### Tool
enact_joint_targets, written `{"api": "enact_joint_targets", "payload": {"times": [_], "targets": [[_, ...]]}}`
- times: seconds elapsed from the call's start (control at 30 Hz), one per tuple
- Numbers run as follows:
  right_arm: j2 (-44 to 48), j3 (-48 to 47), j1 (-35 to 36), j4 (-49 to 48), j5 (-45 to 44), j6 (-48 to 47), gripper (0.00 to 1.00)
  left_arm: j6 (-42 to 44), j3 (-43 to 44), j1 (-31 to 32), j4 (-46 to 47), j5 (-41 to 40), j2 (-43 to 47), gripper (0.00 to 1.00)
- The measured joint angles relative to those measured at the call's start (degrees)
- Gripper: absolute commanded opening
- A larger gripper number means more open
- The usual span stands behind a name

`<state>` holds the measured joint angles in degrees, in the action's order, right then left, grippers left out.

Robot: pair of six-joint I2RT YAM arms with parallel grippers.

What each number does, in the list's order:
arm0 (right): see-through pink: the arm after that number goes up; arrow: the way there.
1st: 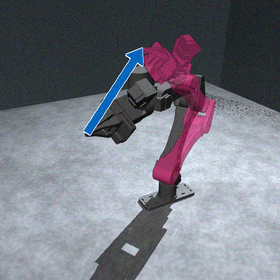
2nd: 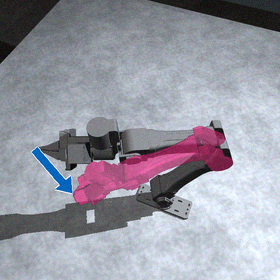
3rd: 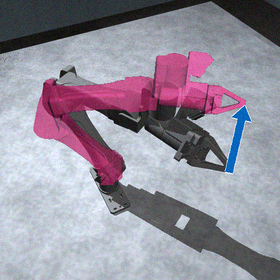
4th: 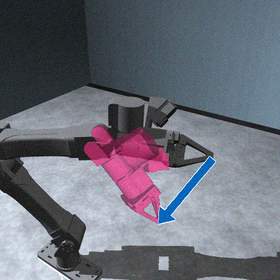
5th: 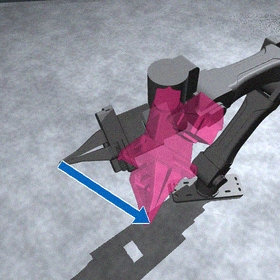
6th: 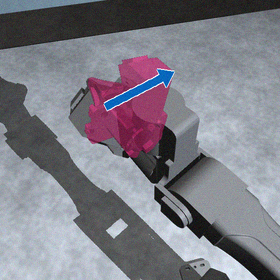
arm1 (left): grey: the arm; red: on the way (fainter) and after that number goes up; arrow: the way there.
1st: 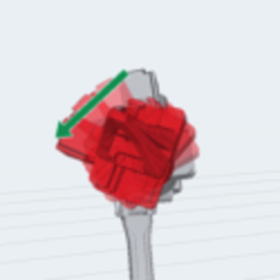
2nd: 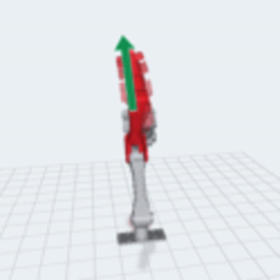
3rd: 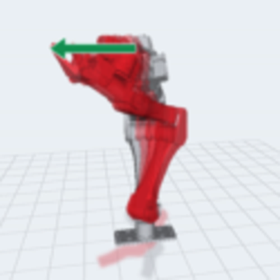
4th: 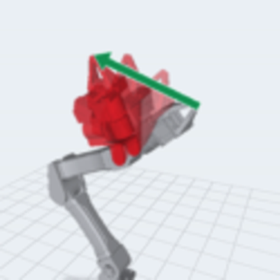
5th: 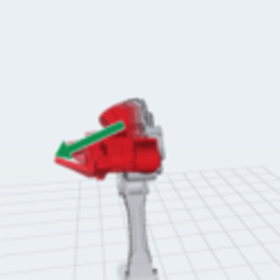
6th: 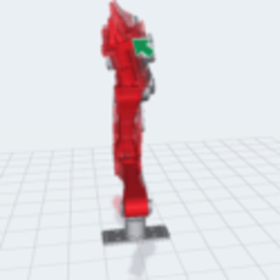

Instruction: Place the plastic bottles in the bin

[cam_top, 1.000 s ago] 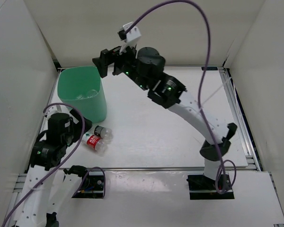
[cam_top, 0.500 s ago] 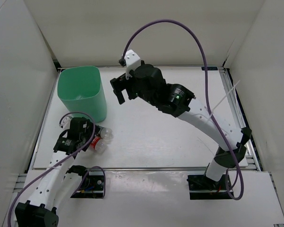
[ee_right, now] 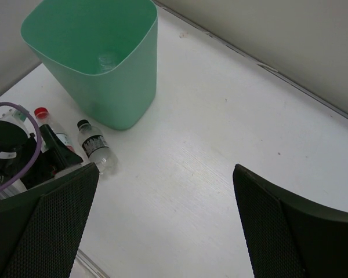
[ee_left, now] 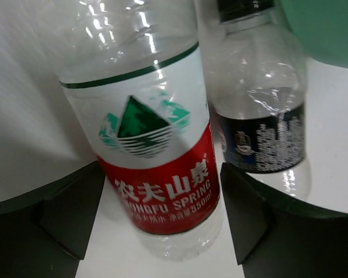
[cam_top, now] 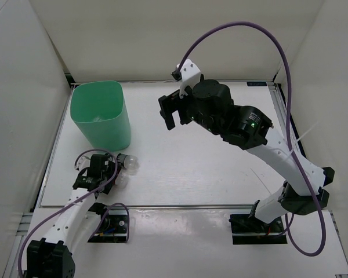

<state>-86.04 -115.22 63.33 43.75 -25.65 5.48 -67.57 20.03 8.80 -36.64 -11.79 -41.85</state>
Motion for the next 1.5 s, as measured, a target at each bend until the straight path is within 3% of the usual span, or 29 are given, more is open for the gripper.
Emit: {"api": "enact_joint_targets", "payload": {"times": [0.17,0.3,0.4,0.53,0.7,0.83,1.0,1.07,1.1,1.17,1.2,1.33,1.5], "targets": [[0.17,0.44,0.0,2.38,-0.2,0.15,1.0,-0.96,-2.12,-0.35,1.09,0.09,2.05,0.58],[0.17,1.11,0.0,3.65,-0.48,0.35,1.0,-2.64,-2.51,-0.39,-1.53,0.63,7.39,0.56],[0.17,1.25,-0.07,3.78,-0.9,0.94,1.0,-4.31,1.53,-0.39,-8.48,0.83,12.2,0.56],[0.2,2.56,-0.33,3.76,-1.05,2.32,1.0,-3.04,17.81,-0.39,-16.76,0.2,15.17,0.49],[-0.04,3.58,-0.39,3.98,-0.22,3.17,1.0,7.17,42.07,-0.39,-18.4,-3.06,12.41,0.47],[-0.68,3.54,-0.39,3.82,0.55,3.21,1.0,20.46,58.25,-0.44,-14.21,-6.93,3.26,0.49],[-3.06,1.79,-0.44,3.69,1.84,3.06,1.0,33.27,66.66,-0.44,-5.05,-12.81,-12.66,0.48],[-3.69,1.03,-0.44,3.74,2.56,2.73,1.0,36.26,66.73,-0.26,-2.84,-15.28,-19.23,0.55],[-3.87,0.63,-0.44,3.72,2.89,2.45,1.0,37.57,66.4,0.02,-1.97,-16.61,-22.67,0.71],[-3.91,0.15,-0.44,3.56,2.86,1.75,1.0,39.8,64.83,0.83,-1.31,-18.84,-28.17,0.85],[-3.85,0.02,-0.44,3.39,2.6,1.55,1.0,40.76,63.76,1.46,-1.42,-19.91,-30.18,1.0],[-3.54,-0.02,-0.44,3.06,1.62,1.2,1.0,42.34,61.42,4.04,-2.95,-23.41,-31.95,1.0],[-2.08,-0.02,-0.46,3.3,0.42,1.33,1.0,42.05,63.25,5.7,-2.16,-26.29,-23.41,1.0]]}}
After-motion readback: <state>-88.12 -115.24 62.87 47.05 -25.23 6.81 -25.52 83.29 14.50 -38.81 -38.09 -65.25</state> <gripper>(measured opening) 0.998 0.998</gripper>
